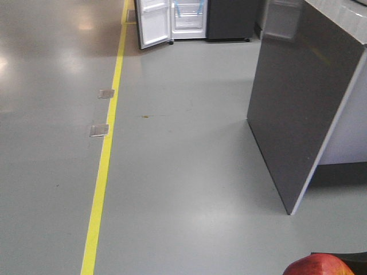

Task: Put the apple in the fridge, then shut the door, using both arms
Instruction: 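Drive toward the open white refrigerator carrying the apple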

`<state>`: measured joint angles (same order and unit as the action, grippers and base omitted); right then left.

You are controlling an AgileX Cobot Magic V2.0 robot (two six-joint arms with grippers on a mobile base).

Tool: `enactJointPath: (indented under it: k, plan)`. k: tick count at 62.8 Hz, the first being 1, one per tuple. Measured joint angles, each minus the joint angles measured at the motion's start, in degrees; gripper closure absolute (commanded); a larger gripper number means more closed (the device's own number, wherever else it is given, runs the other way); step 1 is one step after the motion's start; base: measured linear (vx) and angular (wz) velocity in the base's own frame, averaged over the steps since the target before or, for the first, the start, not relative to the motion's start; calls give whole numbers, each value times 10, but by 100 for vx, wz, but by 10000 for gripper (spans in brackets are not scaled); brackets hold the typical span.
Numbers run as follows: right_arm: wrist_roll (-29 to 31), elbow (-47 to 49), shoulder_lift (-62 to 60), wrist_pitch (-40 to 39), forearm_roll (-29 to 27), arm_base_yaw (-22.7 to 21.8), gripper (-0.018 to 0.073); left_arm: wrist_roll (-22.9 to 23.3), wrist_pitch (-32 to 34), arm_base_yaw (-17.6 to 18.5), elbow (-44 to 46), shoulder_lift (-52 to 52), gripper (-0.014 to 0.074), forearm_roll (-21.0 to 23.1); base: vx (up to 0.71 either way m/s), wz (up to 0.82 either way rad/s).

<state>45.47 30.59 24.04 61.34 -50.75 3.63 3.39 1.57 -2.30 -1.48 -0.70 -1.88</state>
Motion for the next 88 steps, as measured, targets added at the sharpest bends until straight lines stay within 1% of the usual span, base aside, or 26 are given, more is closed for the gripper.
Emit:
enactJointPath:
  k: [33,88]
  plan:
    - [0,0,0,1,0,0,141,0,0,0,0,0,603,0,15,13]
    - [0,0,0,1,0,0,141,0,0,0,0,0,603,0,23,1]
